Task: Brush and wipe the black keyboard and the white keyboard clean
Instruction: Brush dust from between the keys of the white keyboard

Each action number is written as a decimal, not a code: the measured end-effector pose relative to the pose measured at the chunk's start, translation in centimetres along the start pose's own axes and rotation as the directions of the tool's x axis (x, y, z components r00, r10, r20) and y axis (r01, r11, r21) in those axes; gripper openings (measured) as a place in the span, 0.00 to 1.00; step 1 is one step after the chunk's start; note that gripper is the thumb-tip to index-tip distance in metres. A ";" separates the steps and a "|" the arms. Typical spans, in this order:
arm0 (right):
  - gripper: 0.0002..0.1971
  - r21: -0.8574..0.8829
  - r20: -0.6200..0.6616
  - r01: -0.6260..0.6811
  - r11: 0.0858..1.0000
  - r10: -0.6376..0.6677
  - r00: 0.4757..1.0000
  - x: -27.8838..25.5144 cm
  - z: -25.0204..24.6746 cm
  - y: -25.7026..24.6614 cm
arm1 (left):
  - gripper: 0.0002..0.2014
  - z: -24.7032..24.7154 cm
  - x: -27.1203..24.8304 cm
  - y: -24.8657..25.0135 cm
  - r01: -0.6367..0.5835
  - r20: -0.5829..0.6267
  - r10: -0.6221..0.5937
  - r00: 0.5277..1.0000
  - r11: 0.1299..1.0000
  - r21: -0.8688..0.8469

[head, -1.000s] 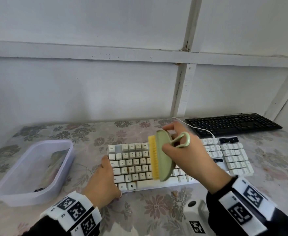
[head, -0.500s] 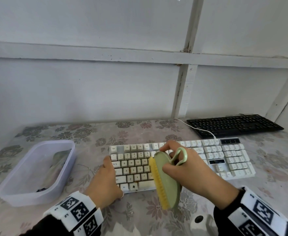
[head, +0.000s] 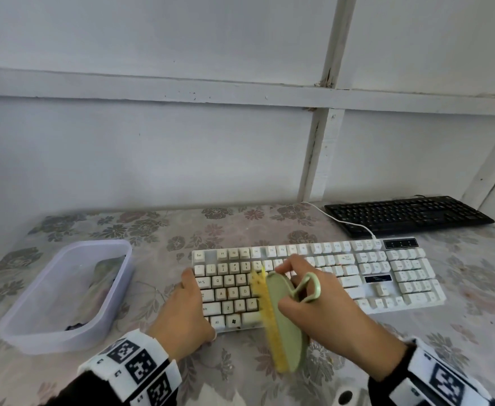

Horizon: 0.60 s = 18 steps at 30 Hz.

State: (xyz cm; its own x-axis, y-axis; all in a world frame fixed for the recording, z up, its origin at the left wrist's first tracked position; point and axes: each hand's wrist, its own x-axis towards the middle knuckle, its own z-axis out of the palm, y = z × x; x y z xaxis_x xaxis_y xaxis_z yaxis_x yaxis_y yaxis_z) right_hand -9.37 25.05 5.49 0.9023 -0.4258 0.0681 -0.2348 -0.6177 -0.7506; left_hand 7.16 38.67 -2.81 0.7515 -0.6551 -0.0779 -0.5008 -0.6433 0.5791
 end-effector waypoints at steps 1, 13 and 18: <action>0.12 0.008 0.023 -0.021 1.000 0.020 1.000 -0.4 -0.2 -0.1 | 0.47 0.0 -0.1 0.1 -0.007 -0.004 0.007 1.000 1.000 0.002; 0.13 0.025 -0.150 0.062 0.998 -0.057 0.987 2.4 -0.5 -0.6 | 0.47 -0.1 -0.1 0.1 -0.006 -0.003 0.006 1.000 1.000 0.002; 0.13 0.026 0.018 -0.007 1.000 0.007 1.000 -0.1 0.5 0.7 | 0.48 0.1 0.2 -0.2 -0.008 -0.007 0.007 1.000 1.000 -0.016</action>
State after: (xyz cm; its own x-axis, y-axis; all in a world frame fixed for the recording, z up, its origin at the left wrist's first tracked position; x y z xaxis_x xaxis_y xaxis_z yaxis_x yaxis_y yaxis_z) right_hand -9.43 24.98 4.61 0.9071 -0.4177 0.0511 -0.2319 -0.5974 -0.7677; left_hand 7.32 38.64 -3.00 0.7507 -0.6571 -0.0680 -0.4995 -0.6319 0.5927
